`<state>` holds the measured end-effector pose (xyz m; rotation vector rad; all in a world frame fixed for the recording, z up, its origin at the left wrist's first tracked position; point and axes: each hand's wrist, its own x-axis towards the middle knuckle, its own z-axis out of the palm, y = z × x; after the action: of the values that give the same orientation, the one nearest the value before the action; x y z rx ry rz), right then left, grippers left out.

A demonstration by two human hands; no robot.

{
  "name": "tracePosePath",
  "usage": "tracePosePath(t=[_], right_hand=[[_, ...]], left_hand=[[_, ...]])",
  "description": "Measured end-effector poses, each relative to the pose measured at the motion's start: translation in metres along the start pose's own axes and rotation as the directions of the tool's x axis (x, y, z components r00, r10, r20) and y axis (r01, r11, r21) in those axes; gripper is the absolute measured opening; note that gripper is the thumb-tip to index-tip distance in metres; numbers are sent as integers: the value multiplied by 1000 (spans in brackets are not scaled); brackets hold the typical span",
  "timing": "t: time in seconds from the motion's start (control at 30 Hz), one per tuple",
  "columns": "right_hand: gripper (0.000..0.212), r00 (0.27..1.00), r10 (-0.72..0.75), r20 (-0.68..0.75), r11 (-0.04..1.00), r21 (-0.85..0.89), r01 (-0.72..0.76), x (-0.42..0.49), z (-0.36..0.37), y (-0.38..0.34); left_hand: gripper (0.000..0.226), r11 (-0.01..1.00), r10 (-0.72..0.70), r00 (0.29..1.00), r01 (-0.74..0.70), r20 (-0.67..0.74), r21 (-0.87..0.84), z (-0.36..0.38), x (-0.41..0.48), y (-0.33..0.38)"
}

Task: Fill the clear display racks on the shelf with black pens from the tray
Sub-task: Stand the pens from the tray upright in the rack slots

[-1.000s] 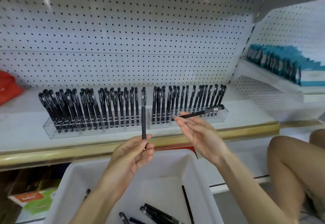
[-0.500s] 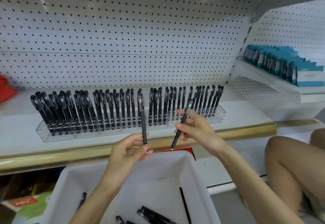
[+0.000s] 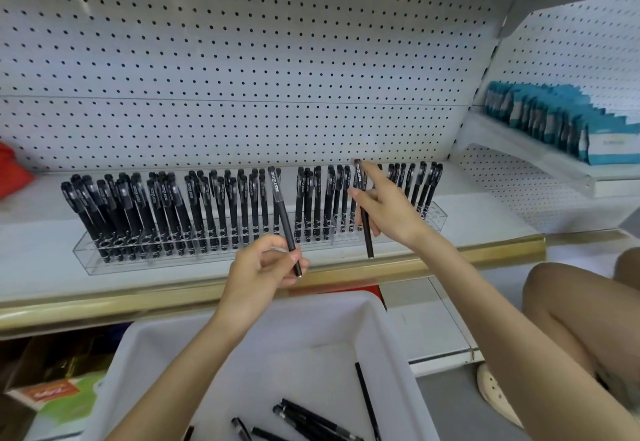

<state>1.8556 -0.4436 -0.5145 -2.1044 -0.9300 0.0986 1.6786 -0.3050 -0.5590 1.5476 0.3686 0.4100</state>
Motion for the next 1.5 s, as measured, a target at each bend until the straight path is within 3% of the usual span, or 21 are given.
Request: tracePosePath(t=[0.2, 0.4, 0.73, 0.93, 1.07, 1.5], right_hand=[[43, 1000, -24, -21, 992, -121, 21, 9, 1, -1], [66, 996, -67, -54, 998, 14, 68, 11, -1, -4], [34, 965, -50, -258, 975, 197, 103, 22, -2, -6], [47, 933, -75, -353, 963, 216, 159, 23, -1, -1], [37, 883, -61, -465, 949, 246, 195, 24, 0, 1], [44, 891, -58, -450, 975, 165, 147, 32, 12, 11]], left_hand=[[1, 999, 11, 1000, -11, 3, 32, -4, 4, -3], [15, 1000, 2, 1000, -2, 5, 18, -7, 4, -9], [24, 994, 46, 998, -43, -30, 97, -6, 20, -1], [26, 993, 63, 997, -59, -39, 98, -6, 21, -7], [24, 992, 64, 997, -58, -49, 110, -10, 25, -12], [29, 988, 104, 993, -97, -51, 124, -19, 28, -9]])
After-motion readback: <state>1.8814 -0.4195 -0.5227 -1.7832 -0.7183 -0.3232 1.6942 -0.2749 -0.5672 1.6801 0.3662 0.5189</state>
